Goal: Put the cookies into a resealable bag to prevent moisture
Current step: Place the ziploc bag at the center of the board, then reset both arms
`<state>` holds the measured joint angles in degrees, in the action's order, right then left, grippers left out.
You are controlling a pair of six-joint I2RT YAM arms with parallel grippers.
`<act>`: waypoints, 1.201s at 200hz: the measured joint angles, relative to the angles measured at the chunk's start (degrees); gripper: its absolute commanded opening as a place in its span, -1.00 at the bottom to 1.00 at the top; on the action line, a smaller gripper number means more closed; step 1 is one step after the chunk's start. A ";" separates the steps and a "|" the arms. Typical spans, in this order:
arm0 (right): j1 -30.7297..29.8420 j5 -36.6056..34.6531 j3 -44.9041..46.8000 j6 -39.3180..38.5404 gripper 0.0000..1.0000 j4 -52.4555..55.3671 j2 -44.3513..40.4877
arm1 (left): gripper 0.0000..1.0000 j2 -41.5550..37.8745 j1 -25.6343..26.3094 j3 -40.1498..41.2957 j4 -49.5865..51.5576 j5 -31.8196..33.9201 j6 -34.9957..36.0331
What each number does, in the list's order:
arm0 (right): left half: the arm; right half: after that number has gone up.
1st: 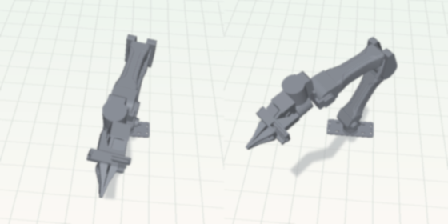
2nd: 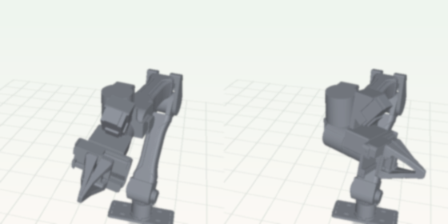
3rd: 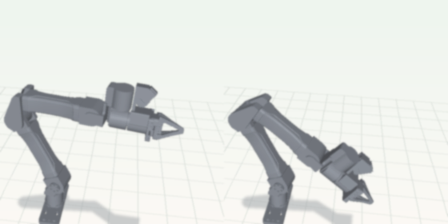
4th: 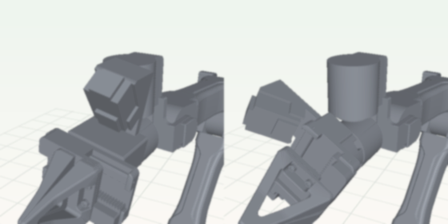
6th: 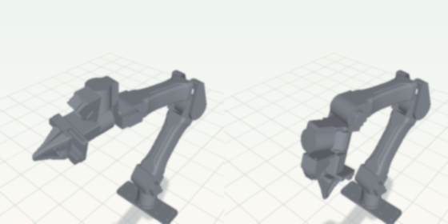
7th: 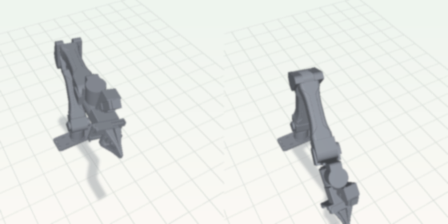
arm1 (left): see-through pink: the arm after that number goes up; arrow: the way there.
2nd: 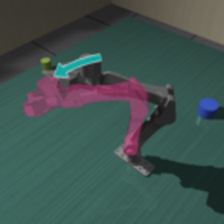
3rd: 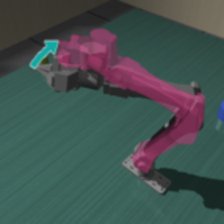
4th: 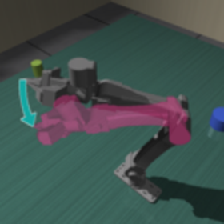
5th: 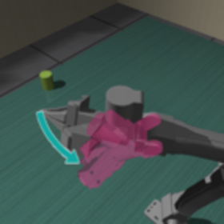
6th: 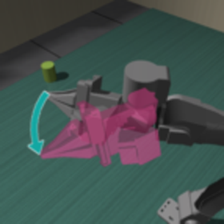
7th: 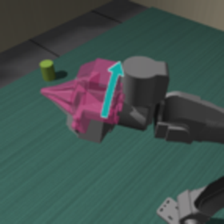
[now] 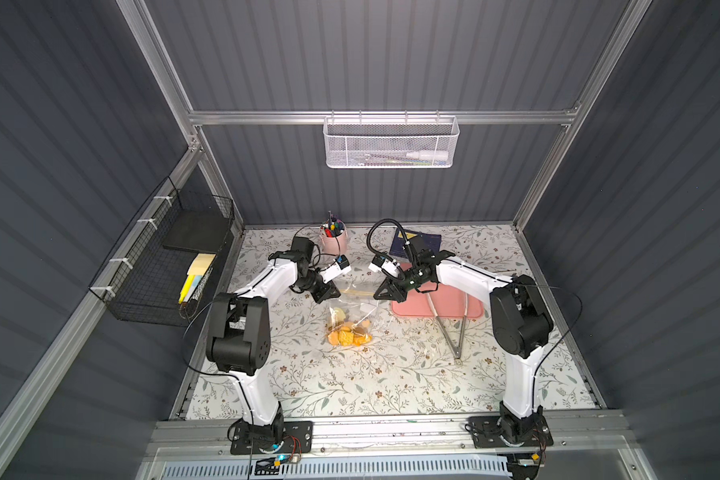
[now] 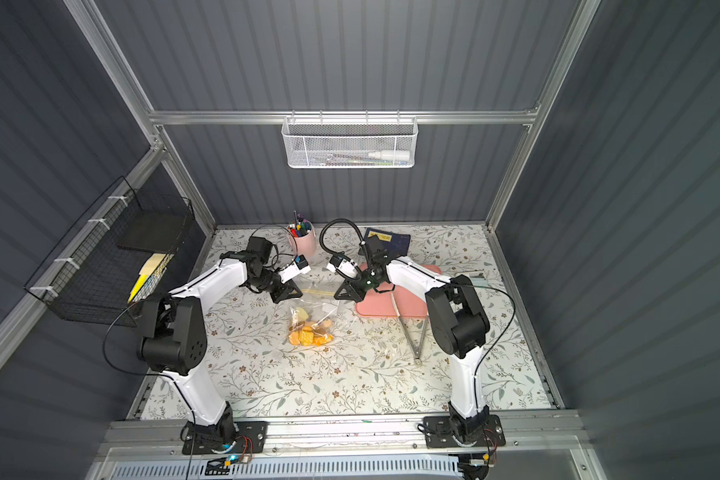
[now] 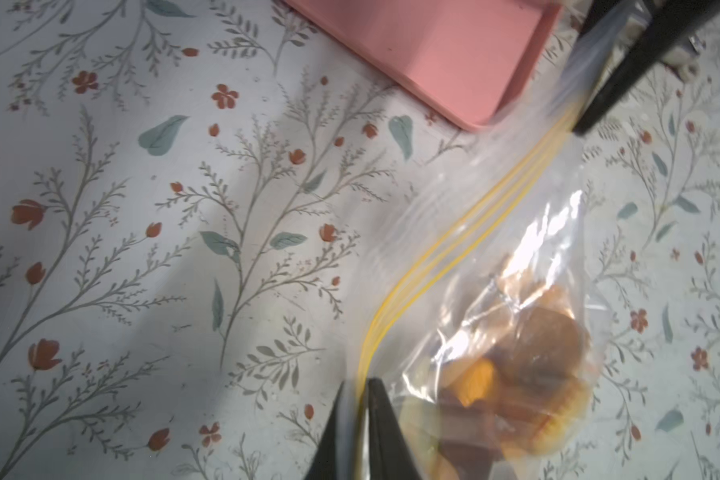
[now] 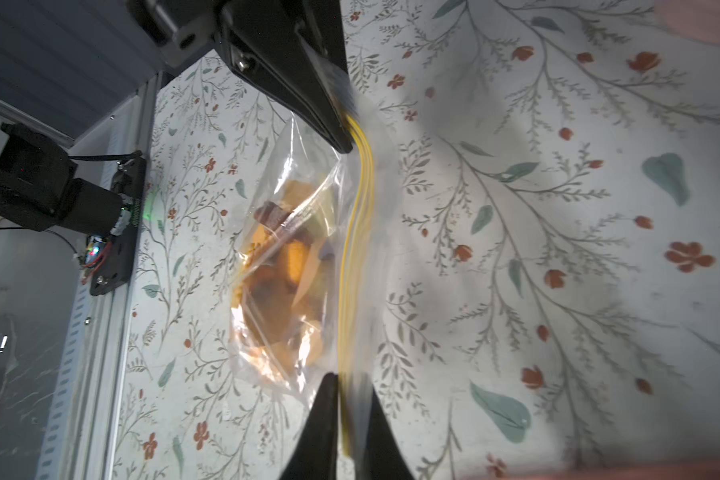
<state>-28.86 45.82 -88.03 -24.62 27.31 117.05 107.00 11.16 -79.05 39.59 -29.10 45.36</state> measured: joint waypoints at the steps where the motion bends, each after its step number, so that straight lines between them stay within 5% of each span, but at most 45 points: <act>1: 0.09 -0.09 -0.22 0.11 -0.64 -0.04 0.26 | -0.56 0.11 0.00 -0.07 -0.07 0.04 -0.09; 44: 0.42 -5.46 -1.42 3.80 -0.49 -3.48 3.43 | -0.18 3.82 -0.39 -0.46 -5.44 3.32 -3.67; 47: 0.42 -5.84 -1.27 4.13 -0.41 -3.82 3.43 | -0.03 3.80 -0.39 -0.44 -6.14 3.61 -3.91; 52: 0.39 -6.60 -0.94 4.66 -0.33 -4.46 3.30 | 0.88 3.72 -0.39 -0.42 -7.17 3.93 -4.66; 55: 0.39 -7.21 -0.52 5.16 -0.30 -5.09 3.06 | 0.98 3.58 -0.39 -0.33 -7.96 4.26 -5.11; 81: 0.74 -12.44 5.35 9.38 0.43 -10.84 -1.92 | 0.99 0.11 -0.39 1.92 -16.15 8.90 -10.78; 87: 0.90 -13.51 7.32 10.38 0.92 -12.50 -3.89 | 0.99 -1.70 -0.39 3.10 -18.32 10.56 -12.13; 90: 1.03 -14.10 8.59 10.45 0.97 -13.68 -5.11 | 0.99 -2.54 -0.39 3.78 -19.47 11.32 -12.87; 138: 5.44 -24.26 26.29 18.95 0.99 -29.20 -28.35 | 0.99 -23.06 -0.50 16.94 -39.19 31.06 -24.52; 172: 11.34 -38.71 39.65 23.56 0.98 -36.76 -43.25 | 0.99 -32.06 -0.52 29.42 -49.70 43.69 -31.76; 205: 19.19 -55.95 53.92 27.17 0.99 -40.26 -52.13 | 0.99 -30.84 -0.76 41.22 -53.99 49.03 -40.15; 240: 24.92 -60.43 68.63 28.28 0.98 -51.01 -53.57 | 0.99 -25.16 -0.76 51.76 -63.14 54.18 -46.69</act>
<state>-3.95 -14.61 -19.40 3.66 -23.70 63.48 81.84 10.39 -27.29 -23.55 25.08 -1.32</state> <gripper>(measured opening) 0.992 0.994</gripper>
